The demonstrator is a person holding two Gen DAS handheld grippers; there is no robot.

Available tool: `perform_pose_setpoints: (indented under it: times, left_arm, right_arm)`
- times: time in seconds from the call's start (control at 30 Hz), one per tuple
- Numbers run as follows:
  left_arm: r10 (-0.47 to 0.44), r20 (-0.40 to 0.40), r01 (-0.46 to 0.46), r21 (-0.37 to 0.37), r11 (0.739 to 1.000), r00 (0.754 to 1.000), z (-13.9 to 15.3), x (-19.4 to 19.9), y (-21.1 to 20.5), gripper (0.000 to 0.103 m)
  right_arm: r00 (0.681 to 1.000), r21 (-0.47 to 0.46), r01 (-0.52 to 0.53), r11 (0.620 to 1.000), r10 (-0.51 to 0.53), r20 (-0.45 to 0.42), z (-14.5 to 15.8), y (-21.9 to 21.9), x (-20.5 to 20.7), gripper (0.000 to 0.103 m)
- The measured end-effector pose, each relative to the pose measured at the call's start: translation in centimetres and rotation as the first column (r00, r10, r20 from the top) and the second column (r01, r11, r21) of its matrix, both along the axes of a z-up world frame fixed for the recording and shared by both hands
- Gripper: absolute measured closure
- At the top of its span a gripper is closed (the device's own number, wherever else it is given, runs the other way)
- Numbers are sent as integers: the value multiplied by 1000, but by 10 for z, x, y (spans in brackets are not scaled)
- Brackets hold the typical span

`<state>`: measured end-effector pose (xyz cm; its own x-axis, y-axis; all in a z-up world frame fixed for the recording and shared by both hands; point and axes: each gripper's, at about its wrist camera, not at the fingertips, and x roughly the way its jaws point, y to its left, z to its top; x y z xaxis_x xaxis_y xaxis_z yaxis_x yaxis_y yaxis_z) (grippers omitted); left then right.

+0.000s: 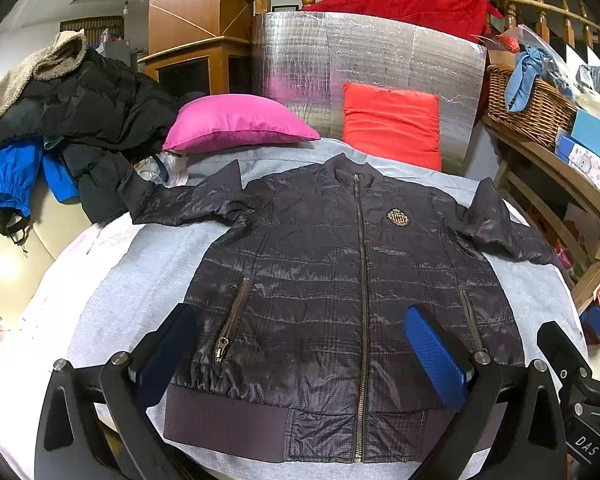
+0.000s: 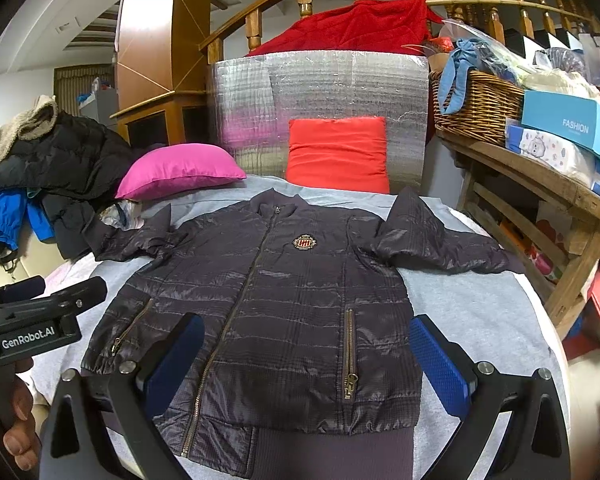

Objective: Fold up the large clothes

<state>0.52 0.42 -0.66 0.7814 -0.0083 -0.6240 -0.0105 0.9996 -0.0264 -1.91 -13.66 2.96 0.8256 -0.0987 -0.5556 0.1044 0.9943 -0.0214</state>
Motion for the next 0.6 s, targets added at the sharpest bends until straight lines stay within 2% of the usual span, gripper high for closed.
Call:
perform_pose_setpoints:
  times: [0.6]
  left_arm:
    - [-11,-18,11,-6,1000,1000,-6,4,-1,0]
  right_arm:
    - [1000,1,-2,1000,2,-9,-3,2,3,0]
